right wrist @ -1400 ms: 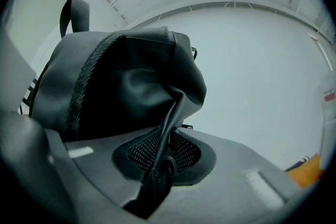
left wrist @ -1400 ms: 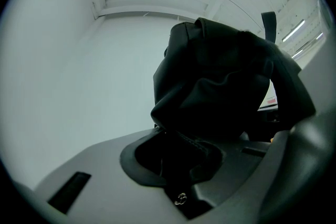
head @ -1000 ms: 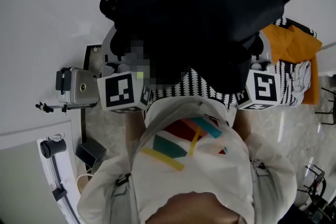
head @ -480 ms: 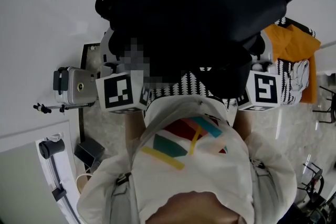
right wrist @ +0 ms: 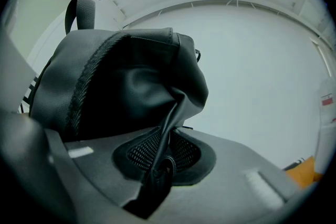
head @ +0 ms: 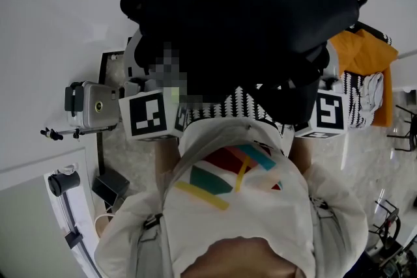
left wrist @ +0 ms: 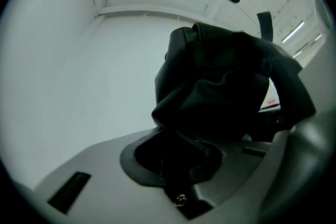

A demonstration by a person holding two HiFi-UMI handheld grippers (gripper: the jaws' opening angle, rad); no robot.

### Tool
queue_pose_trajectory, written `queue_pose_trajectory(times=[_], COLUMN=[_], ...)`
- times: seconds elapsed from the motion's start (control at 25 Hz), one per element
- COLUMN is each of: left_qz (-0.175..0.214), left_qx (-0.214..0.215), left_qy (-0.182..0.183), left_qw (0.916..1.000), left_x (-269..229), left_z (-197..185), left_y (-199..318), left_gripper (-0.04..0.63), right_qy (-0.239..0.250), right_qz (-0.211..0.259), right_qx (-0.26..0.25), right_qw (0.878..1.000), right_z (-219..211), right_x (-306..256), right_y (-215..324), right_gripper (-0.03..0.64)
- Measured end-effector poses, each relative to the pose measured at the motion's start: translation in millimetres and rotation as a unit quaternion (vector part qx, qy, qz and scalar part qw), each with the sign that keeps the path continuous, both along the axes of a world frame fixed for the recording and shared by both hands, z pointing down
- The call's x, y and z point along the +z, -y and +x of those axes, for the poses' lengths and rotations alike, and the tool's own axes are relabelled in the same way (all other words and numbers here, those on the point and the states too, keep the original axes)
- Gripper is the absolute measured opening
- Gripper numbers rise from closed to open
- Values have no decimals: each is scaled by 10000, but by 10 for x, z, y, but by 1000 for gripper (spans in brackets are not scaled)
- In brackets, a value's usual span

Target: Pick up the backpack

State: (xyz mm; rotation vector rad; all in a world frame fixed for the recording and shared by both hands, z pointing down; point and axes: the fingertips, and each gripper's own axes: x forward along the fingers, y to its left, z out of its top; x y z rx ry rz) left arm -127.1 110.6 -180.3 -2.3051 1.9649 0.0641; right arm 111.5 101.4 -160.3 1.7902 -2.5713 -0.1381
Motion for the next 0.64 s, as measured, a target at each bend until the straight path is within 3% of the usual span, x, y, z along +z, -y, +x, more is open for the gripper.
queue_pose_trajectory(times=[0.64], left_qz=[53], left_qx=[34], left_qy=[-82], left_qw=[9999], left_x=[-35], left_z=[29], left_y=[10], left_gripper=[52], right_qy=[-17], right_qz=[2], right_qx=[-9], right_qw=[10000], right_z=[44], right_x=[3], right_y=[5], right_gripper=[54])
